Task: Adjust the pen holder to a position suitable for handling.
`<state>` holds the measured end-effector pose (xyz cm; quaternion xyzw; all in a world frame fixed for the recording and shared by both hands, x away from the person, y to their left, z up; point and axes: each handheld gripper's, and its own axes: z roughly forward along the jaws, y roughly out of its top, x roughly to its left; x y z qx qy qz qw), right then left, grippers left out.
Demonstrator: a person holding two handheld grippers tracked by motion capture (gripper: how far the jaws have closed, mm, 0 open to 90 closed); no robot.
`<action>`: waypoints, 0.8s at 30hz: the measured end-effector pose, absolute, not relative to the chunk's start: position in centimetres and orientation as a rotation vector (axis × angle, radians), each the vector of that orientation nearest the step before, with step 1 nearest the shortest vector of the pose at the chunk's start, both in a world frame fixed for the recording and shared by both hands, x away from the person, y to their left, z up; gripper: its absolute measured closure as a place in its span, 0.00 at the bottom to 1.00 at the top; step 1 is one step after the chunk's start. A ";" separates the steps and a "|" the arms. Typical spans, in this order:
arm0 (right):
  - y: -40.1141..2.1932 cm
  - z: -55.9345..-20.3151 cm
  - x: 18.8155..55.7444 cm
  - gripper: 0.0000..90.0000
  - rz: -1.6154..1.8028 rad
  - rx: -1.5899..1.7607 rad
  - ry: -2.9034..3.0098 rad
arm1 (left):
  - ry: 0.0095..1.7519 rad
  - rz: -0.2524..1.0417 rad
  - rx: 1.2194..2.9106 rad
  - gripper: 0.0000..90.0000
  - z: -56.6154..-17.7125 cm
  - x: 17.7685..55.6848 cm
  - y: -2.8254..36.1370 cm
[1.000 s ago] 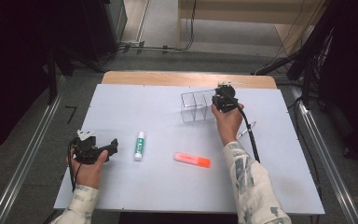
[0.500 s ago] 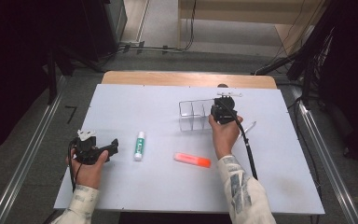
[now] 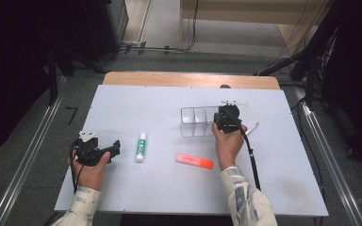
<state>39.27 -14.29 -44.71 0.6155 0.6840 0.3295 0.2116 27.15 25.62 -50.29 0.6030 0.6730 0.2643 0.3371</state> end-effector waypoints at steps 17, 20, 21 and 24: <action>-16.2 -44.2 38.2 0.67 1.111 1.626 1.930 | 1.690 0.761 1.589 0.05 -49.3 26.8 23.7; -16.9 -43.9 37.6 0.62 1.176 1.581 1.935 | 1.667 0.760 1.584 0.05 -48.9 26.6 23.0; -17.1 -43.7 37.3 0.61 1.190 1.559 1.935 | 1.663 0.757 1.578 0.05 -48.7 26.6 22.7; -17.8 -43.2 36.8 0.59 1.217 1.513 1.934 | 1.633 0.752 1.577 0.05 -48.2 26.5 21.9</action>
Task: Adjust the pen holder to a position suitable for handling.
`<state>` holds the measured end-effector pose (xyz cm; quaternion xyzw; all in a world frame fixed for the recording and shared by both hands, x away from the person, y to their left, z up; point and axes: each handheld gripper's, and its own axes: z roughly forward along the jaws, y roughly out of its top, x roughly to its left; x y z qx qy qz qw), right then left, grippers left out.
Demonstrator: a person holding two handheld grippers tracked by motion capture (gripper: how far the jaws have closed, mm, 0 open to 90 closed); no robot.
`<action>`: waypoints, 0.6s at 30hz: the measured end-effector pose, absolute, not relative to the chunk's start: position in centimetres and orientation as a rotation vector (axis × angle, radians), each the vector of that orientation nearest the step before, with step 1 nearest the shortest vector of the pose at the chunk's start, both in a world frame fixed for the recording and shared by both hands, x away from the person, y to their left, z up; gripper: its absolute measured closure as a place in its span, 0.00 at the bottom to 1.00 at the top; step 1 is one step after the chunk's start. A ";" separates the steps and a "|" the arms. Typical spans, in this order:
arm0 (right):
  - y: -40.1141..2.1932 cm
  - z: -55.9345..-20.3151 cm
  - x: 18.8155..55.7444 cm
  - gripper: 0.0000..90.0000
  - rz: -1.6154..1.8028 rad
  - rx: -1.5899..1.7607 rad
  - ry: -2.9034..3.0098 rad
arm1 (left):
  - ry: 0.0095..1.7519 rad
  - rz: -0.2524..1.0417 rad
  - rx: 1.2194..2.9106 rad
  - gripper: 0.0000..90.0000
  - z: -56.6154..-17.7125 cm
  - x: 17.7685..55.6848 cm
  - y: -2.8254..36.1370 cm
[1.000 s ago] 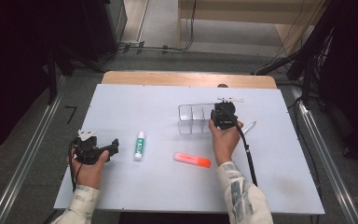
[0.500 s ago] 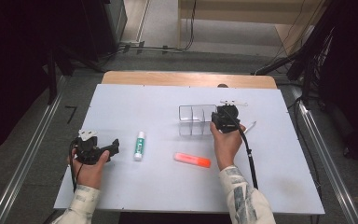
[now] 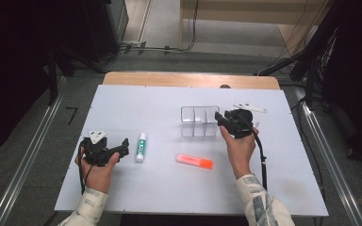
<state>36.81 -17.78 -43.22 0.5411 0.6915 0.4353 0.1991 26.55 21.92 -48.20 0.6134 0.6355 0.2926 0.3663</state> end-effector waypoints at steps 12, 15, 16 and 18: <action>-19.8 -43.7 36.6 0.62 1.163 1.459 1.923 | 1.547 0.766 1.598 0.06 -47.0 27.1 18.5; -19.9 -43.9 36.6 0.67 1.153 1.461 1.928 | 1.541 0.764 1.611 0.07 -46.9 27.3 18.1; -19.9 -43.9 36.6 0.76 1.147 1.446 1.936 | 1.540 0.768 1.613 0.15 -46.9 27.4 17.9; -19.9 -44.0 36.5 0.83 1.140 1.436 1.941 | 1.533 0.807 1.620 0.33 -46.9 27.4 17.6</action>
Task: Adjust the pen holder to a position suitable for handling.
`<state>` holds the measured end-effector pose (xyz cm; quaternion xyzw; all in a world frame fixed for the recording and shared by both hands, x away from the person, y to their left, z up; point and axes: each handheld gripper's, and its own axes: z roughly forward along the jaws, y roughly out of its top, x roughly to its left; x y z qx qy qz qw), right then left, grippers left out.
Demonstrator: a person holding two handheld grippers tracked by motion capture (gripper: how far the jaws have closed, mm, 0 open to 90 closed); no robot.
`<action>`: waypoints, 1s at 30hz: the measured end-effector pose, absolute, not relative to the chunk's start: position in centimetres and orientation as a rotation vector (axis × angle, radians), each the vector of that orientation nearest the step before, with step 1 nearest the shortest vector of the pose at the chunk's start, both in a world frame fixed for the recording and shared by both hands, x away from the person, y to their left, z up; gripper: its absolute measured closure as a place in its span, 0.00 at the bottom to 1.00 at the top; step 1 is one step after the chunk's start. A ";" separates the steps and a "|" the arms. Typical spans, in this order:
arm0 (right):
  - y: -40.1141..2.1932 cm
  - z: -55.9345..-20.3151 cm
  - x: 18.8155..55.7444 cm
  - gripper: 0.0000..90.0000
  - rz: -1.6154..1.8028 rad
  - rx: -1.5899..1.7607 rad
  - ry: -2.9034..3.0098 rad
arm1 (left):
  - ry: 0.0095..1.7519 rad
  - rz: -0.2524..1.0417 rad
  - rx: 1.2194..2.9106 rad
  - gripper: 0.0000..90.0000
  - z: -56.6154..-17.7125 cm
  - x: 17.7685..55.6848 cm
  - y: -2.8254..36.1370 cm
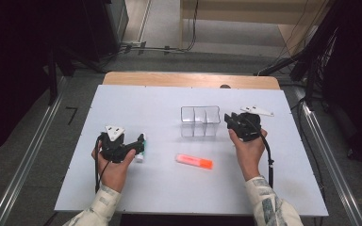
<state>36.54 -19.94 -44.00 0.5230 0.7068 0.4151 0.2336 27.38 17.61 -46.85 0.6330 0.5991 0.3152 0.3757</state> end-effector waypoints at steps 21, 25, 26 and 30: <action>-19.4 -45.9 37.6 0.98 1.099 1.419 2.019 | 1.396 0.780 1.696 1.00 -46.7 31.5 10.5; -19.3 -46.1 37.8 0.98 1.096 1.418 2.024 | 1.397 0.762 1.689 1.00 -46.6 32.2 9.9; -19.2 -46.2 37.9 0.98 1.103 1.422 2.027 | 1.390 0.755 1.698 1.00 -46.6 32.5 9.3; -19.1 -46.4 38.0 0.98 1.109 1.420 2.030 | 1.383 0.737 1.702 1.00 -46.6 33.1 8.5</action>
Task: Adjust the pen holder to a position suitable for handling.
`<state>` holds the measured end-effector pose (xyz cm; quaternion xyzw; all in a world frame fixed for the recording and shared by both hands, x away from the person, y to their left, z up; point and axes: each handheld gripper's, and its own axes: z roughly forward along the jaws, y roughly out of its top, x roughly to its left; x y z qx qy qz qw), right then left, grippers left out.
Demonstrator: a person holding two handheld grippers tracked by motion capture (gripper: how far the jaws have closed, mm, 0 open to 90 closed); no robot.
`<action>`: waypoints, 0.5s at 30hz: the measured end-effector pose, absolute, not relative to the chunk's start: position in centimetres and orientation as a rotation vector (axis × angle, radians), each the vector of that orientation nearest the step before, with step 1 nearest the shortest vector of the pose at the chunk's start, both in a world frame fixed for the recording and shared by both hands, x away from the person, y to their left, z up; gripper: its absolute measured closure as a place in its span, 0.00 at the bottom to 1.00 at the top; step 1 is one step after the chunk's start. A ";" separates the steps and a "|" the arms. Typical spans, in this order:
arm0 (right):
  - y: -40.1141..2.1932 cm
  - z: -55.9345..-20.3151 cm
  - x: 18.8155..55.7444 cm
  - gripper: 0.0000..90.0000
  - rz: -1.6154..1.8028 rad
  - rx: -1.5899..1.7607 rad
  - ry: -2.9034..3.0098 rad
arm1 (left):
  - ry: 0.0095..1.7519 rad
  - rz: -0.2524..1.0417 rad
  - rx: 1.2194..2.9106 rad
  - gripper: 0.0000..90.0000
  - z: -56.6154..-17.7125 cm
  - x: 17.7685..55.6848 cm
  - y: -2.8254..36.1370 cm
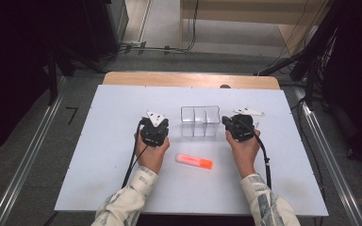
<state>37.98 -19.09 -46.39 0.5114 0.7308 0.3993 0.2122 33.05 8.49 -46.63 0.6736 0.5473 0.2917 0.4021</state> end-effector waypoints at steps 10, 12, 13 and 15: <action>-18.4 -46.9 38.2 0.98 1.133 1.425 2.041 | 1.364 0.712 1.706 1.00 -46.8 34.1 6.7; -18.3 -47.0 38.3 0.98 1.127 1.433 2.032 | 1.365 0.711 1.700 1.00 -46.8 34.1 6.3; -18.3 -47.1 38.3 0.98 1.123 1.437 2.032 | 1.368 0.713 1.699 1.00 -46.8 34.1 6.2; -18.3 -47.1 38.4 0.98 1.116 1.441 2.019 | 1.370 0.708 1.696 1.00 -46.9 34.2 6.1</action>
